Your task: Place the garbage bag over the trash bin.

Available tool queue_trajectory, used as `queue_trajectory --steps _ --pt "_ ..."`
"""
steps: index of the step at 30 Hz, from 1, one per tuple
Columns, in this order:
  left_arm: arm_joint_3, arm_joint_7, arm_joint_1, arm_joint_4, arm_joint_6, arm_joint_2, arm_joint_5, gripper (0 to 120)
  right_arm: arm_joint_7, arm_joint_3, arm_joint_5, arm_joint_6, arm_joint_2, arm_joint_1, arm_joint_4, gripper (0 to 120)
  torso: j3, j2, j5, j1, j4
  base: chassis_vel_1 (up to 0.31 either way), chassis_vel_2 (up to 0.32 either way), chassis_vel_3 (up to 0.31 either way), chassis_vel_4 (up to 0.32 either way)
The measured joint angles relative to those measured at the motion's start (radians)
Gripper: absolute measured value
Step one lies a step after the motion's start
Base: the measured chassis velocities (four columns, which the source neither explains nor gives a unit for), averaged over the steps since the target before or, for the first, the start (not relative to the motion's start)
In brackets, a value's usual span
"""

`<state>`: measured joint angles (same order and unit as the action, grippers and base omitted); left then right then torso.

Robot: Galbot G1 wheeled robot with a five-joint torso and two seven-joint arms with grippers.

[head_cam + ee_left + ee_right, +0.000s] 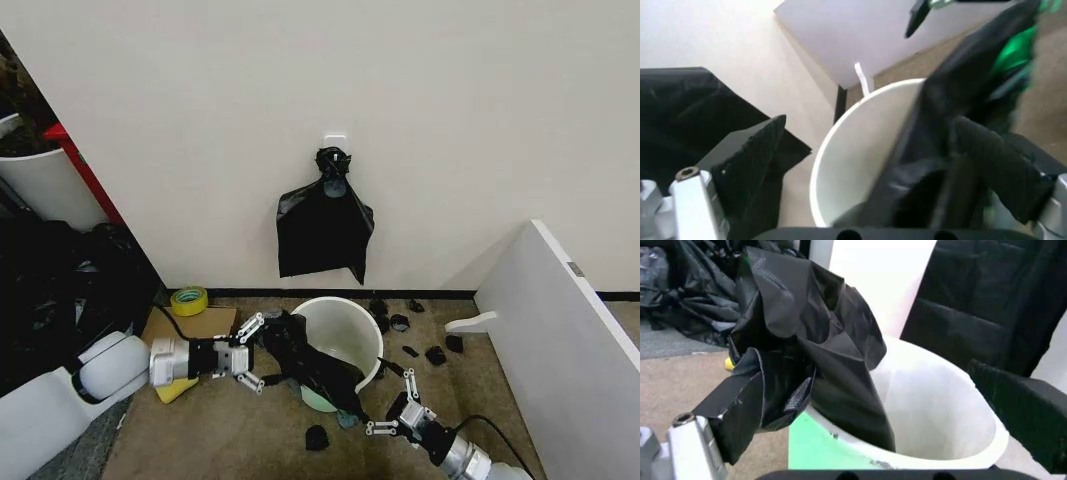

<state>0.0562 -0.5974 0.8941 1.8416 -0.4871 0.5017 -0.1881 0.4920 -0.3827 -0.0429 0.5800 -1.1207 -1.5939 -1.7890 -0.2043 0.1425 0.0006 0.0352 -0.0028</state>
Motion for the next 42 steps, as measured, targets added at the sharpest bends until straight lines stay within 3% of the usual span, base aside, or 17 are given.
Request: queue_trajectory --steps 4,10,22,32,42 --pt "0.061 -0.029 -0.078 -0.045 0.016 0.035 -0.003 98 0.003 -0.002 0.008 0.005 0.004 0.002 0.000 100 0.000 0.000 0.0000 0.000 0.0000 0.000 0.000 0.000 0.000" --pt "0.128 -0.089 -0.144 -0.081 0.037 0.045 -0.053 81 0.003 -0.005 0.020 0.005 0.007 0.006 -0.001 100 0.000 0.000 0.0001 0.000 0.0003 0.000 0.000 0.000 0.000" --pt "0.353 -0.153 -0.326 -0.185 0.043 0.100 -0.082 32 -0.004 -0.006 0.021 0.003 0.009 0.009 0.002 100 0.000 0.000 0.0000 0.000 0.0002 0.000 0.000 0.000 0.000" --pt "0.384 -0.131 -0.352 -0.223 0.026 0.142 -0.066 0 -0.001 -0.005 0.022 0.006 0.012 0.007 0.014 100 0.000 0.000 0.0000 0.000 0.0002 0.000 0.000 0.000 0.000" --pt "0.383 -0.093 -0.350 -0.242 0.030 0.157 -0.074 0 0.010 -0.008 0.033 0.054 0.009 -0.007 0.018 100 0.000 0.000 0.0000 0.000 0.0002 0.000 0.000 0.000 0.000"
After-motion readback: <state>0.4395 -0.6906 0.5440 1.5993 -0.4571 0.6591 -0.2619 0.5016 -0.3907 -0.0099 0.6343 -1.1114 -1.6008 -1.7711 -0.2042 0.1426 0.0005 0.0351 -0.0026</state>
